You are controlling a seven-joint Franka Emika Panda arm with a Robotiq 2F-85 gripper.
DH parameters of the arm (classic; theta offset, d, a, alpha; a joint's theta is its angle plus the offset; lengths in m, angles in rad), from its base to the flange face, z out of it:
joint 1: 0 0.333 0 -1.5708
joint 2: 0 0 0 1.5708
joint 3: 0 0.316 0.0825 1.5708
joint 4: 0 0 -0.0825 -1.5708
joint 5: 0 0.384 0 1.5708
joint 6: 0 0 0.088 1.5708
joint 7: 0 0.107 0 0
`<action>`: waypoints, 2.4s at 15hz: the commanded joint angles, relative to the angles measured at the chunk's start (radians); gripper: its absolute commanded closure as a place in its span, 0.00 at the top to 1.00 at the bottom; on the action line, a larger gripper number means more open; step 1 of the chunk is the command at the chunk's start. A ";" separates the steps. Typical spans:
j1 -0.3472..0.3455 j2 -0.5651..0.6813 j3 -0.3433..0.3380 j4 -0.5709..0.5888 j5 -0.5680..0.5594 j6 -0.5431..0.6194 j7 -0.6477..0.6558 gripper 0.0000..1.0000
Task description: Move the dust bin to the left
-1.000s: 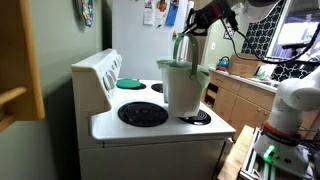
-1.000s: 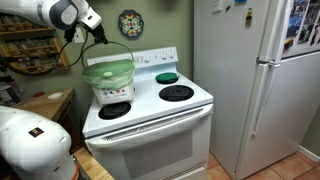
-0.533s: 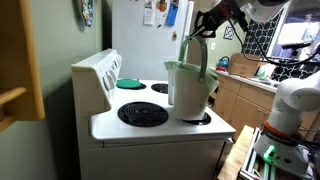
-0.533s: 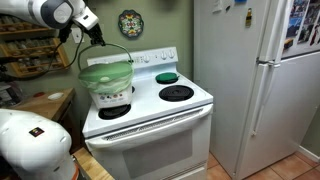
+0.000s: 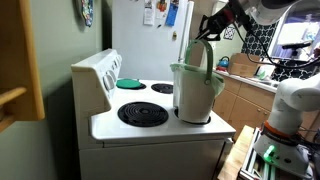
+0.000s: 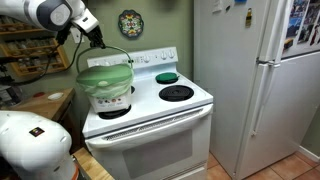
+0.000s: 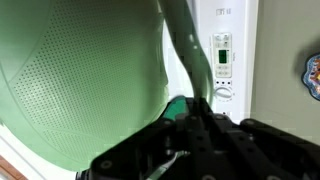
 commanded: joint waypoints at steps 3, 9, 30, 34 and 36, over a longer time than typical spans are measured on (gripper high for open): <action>0.017 -0.049 -0.026 -0.040 0.041 -0.018 -0.008 0.04; 0.023 -0.051 -0.036 -0.025 0.036 -0.032 -0.046 0.03; 0.026 -0.046 -0.051 -0.032 0.072 -0.041 -0.090 1.00; 0.038 -0.047 -0.052 -0.015 0.087 -0.057 -0.089 1.00; 0.043 -0.052 -0.052 0.004 0.086 -0.091 -0.098 1.00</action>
